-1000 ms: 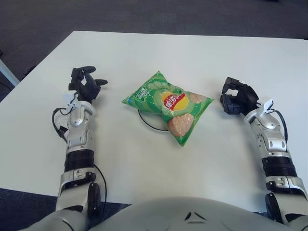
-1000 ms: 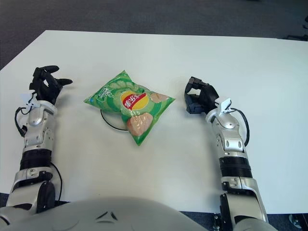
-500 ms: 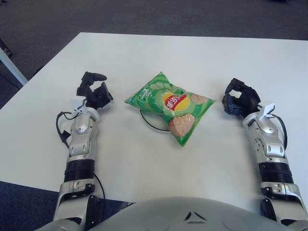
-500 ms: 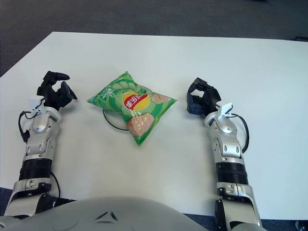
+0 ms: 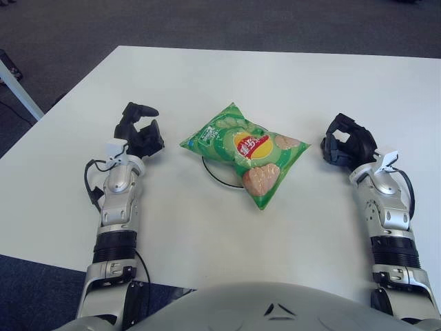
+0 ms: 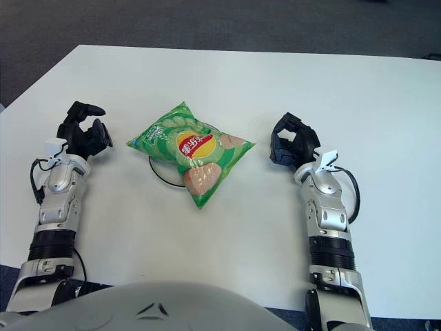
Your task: Put the snack into the plate.
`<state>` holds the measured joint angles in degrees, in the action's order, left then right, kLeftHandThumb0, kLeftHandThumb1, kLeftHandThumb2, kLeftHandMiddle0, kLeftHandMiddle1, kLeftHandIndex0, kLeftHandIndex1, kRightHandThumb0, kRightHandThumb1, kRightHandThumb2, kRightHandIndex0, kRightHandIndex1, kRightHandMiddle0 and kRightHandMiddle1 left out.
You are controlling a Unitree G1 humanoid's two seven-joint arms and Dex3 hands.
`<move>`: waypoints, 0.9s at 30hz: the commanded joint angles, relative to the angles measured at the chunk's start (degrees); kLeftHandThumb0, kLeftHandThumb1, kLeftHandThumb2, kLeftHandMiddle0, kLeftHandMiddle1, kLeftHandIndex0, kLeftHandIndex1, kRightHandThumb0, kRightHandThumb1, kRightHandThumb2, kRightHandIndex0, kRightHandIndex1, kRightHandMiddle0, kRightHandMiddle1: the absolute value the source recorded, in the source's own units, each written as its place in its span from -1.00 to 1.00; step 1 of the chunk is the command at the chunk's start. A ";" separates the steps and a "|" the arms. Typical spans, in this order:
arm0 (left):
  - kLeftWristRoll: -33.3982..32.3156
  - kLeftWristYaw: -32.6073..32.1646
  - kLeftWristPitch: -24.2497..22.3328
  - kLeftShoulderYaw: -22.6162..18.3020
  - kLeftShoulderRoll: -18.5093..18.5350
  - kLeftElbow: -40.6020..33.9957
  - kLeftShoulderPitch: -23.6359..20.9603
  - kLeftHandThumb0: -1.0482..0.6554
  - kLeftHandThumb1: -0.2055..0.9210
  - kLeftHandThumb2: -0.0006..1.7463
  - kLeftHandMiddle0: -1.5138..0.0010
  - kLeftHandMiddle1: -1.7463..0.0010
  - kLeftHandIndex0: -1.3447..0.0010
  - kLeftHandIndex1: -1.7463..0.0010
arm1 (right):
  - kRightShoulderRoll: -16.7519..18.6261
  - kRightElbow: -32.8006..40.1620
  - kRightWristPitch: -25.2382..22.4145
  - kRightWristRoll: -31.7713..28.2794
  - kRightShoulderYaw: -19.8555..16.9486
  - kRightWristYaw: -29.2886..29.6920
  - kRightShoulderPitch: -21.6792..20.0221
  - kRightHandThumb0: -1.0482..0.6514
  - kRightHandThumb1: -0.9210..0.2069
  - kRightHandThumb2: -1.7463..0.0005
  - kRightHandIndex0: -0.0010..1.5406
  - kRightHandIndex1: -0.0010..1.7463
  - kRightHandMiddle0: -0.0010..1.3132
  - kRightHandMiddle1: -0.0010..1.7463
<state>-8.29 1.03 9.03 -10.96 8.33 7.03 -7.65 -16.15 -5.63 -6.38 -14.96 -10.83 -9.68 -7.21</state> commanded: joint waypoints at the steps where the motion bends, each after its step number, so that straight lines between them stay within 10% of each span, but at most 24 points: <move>1: 0.47 -0.02 1.56 1.48 -4.19 3.31 7.96 -0.25 0.37 0.15 -0.62 -1.00 0.37 -1.00 | 3.05 -3.38 -0.27 -1.21 -0.47 -0.76 4.03 -0.32 0.01 -0.45 0.66 1.00 -0.11 1.00; 27: -0.37 2.96 4.49 4.02 -4.46 2.18 12.15 -0.28 0.15 0.33 -0.57 -1.00 0.24 -1.00 | 7.45 -12.28 11.93 -0.54 -2.53 2.32 -0.14 -0.33 0.03 -0.48 0.71 1.00 -0.09 1.00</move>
<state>-8.53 3.89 12.54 -8.74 9.07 4.50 -5.49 -14.02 -12.34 3.14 -14.93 -14.10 -6.82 -10.49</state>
